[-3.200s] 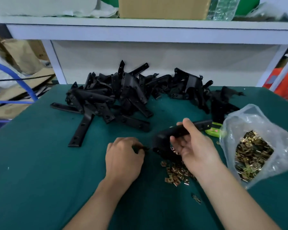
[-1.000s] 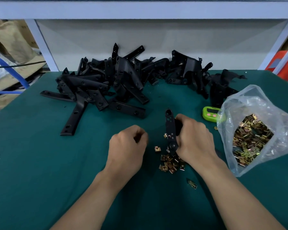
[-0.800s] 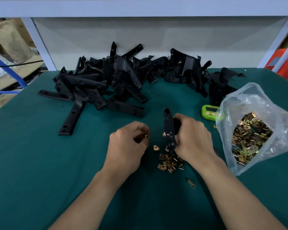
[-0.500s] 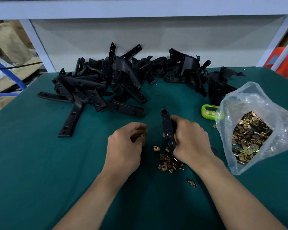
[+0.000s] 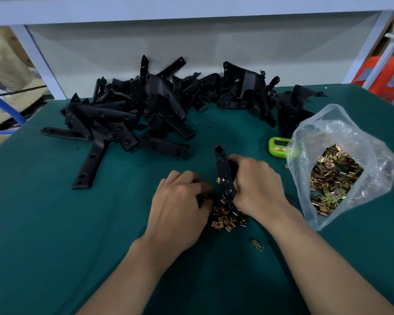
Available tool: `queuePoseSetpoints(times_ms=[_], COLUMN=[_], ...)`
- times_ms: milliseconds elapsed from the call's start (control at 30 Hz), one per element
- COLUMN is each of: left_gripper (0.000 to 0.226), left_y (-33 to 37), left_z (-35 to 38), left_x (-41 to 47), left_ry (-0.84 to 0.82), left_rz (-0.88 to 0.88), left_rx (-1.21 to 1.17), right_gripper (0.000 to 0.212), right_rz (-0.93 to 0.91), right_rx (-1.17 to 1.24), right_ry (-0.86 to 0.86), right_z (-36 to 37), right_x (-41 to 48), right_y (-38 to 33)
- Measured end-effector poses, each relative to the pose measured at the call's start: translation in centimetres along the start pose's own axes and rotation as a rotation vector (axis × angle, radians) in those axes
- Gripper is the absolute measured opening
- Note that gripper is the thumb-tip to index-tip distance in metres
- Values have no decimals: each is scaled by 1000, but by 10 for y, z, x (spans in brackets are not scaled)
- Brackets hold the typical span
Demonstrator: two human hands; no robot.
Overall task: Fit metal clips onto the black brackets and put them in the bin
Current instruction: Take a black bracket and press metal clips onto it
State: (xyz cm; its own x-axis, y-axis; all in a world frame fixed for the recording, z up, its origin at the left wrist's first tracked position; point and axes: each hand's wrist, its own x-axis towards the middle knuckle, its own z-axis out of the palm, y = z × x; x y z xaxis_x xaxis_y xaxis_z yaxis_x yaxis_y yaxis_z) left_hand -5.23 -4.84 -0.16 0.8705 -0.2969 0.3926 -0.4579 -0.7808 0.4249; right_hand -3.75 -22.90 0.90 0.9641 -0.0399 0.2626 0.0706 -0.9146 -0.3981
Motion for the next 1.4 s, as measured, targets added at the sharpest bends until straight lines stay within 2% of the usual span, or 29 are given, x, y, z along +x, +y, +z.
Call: queuePoseSetpoints(times_ms=[167,267,333,433,467,600,800,1133,1267,1333,1400], left_gripper=[14,23,25,31,27,16,17,24,11,14,11], left_y=[-1,4,11,16,15,10,2,-5,-6,-3,1], left_z=[0,2,2,-5,-8,-15,-13,-9,-5,-8,-13], left_x=[1,0,0,3,3,3,7,8,5,4,3], left_ry=[12,43,92,117,120,152,151,123,-26,-3,57], left_rz=[74,90,-50,-412,-471,-506,-554,-506,-367,-295,-168], left_rx=[232,296,146,-216,-313,-389,-463,-404,-187,-76,-62], right_gripper=[23,21,19,20,21,22,23,23,14,13,15], right_rz=[1,6,11,14,11,1,-11,-31,-26,-21,-16], right_rx=[8,18,21,12,12,25,37,53,51,50,48], right_ry=[-20,-29,-31,-35,-34,-21,-7,-26,-37,-49,-59], right_z=[-1,-2,-2,-2,-2,-1,2,2,3,2,0], right_x=[-1,-1,-1,-2,-2,0,-1,0,0,0,0], right_y=[-2,-2,-2,-1,-1,0,-1,0,1,1,0])
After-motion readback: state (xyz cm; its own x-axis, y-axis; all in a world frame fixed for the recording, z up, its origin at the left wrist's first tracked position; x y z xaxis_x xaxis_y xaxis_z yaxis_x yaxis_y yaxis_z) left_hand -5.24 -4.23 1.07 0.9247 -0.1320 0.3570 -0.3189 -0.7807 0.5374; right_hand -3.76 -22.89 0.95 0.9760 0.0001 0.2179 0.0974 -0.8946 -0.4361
